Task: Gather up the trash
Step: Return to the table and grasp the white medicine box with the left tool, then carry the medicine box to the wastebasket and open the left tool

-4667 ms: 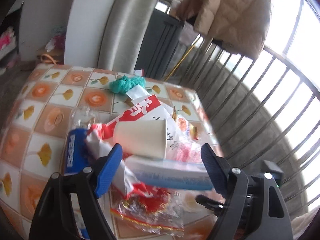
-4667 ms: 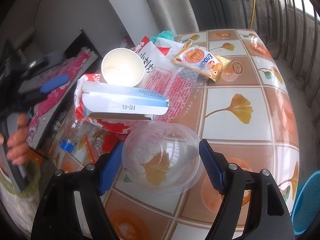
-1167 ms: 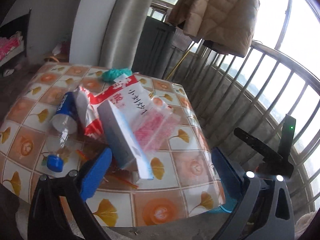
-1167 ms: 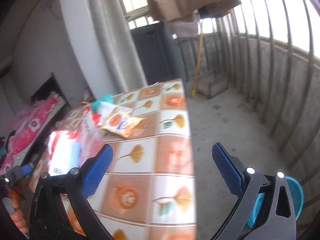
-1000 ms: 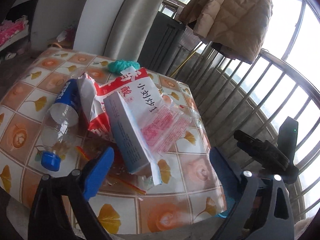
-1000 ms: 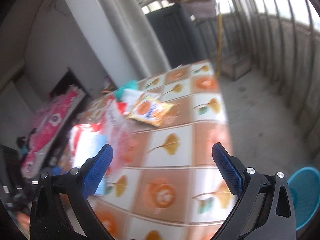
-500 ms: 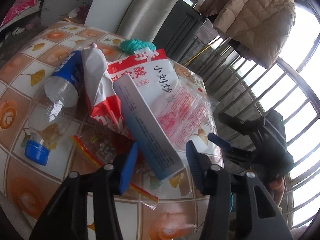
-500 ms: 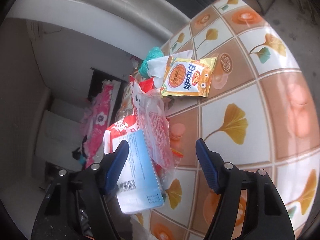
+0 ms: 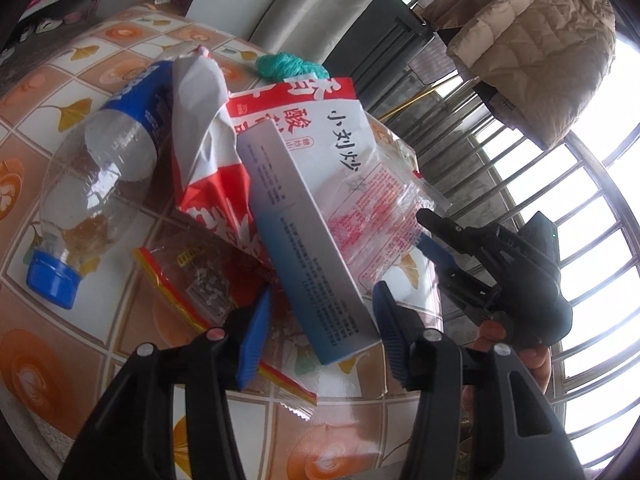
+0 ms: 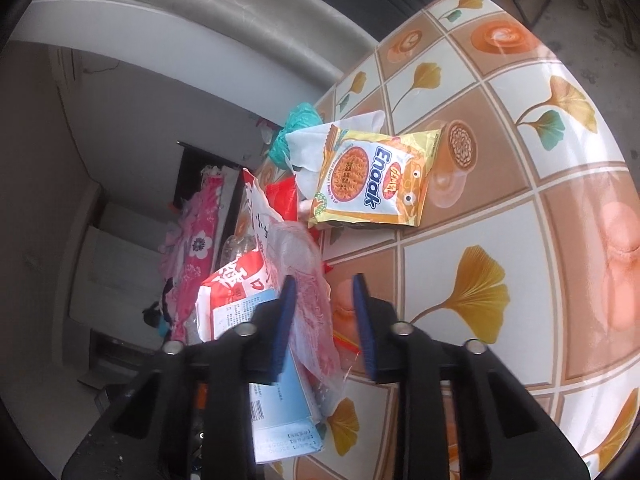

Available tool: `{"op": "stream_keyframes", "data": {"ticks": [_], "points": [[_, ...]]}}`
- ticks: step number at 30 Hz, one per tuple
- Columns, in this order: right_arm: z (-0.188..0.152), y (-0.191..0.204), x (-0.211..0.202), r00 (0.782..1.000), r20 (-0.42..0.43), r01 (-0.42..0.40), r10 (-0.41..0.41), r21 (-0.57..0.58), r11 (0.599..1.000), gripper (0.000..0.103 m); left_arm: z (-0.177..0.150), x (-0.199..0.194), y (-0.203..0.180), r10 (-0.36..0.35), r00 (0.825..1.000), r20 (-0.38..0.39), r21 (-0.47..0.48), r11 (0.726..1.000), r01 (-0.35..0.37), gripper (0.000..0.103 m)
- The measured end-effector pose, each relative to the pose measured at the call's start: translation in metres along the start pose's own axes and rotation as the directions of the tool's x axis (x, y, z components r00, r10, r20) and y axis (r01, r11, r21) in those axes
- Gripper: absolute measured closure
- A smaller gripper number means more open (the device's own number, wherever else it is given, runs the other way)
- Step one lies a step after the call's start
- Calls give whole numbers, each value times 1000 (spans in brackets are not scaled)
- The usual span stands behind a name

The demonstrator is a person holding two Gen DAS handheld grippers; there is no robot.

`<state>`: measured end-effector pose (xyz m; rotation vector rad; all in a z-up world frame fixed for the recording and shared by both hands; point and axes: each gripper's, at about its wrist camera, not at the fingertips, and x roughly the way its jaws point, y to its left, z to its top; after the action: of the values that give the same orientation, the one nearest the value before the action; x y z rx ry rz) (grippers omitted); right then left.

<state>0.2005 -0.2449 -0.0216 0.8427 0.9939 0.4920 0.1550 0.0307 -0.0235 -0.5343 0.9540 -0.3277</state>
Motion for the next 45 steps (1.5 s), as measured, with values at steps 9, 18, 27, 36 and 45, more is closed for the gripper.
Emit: {"op": "stream_keyframes", "data": {"ticks": [9,18,27,36,45], "points": [[0,19,-16,999,47,-21,25,-93,995,102,2,-4,11,-4,1000,3,-52,999,5,66],[3,22,-34,992,97,-72,83,-112,991,103,-6,-30,6,-57,995,77,-27,998,60,73],[10,23,-63,976,159,-126,147,-133,983,103,-9,-59,-20,-119,980,158,72,991,108,74],[4,27,-99,963,215,-126,162,-168,978,103,-6,-79,-44,-177,960,217,146,978,147,74],[-8,22,-153,939,320,-59,128,-215,975,103,-10,-71,-83,-201,961,192,234,960,154,73]]}}
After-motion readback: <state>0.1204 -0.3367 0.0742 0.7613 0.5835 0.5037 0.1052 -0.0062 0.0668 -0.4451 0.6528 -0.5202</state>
